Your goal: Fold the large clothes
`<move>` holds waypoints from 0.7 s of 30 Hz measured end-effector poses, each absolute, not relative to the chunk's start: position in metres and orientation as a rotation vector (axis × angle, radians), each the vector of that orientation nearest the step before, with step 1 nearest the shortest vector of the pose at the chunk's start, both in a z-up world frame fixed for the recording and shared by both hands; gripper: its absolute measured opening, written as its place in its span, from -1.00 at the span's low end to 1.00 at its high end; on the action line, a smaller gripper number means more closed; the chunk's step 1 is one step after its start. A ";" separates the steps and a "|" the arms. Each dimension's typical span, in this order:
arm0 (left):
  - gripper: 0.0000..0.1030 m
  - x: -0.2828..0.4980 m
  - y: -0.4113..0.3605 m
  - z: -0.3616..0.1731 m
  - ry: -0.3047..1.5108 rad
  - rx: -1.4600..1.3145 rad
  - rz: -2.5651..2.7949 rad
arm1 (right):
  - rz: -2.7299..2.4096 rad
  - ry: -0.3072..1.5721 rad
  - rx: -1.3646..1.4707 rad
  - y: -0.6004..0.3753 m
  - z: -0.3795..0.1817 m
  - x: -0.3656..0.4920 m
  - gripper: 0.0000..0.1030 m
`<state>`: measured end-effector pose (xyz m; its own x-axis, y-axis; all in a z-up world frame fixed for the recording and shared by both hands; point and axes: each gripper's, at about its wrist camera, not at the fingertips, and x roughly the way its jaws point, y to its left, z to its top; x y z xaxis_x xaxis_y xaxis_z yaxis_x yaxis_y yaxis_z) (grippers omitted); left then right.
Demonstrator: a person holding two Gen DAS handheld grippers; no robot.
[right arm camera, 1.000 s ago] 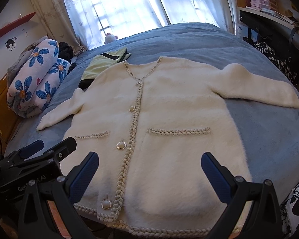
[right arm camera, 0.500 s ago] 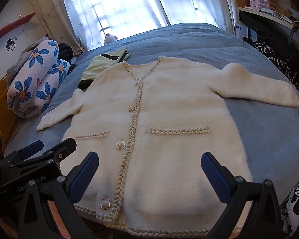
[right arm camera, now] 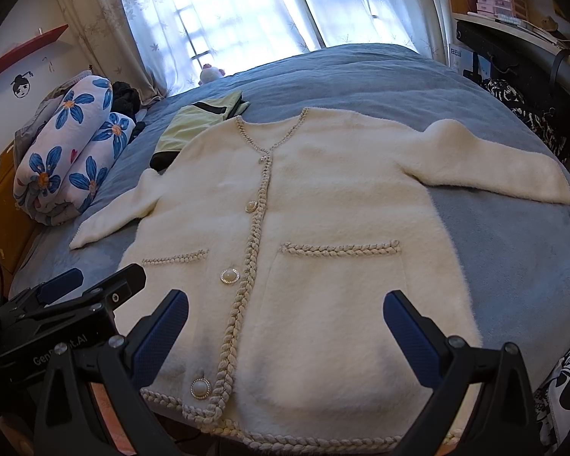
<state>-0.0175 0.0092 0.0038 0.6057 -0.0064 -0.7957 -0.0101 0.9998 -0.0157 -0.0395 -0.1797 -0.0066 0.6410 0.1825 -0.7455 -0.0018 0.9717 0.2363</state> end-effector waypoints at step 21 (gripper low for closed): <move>0.93 -0.019 0.009 0.003 0.920 -0.016 0.004 | 0.105 0.870 0.222 -0.181 -0.007 -0.039 1.00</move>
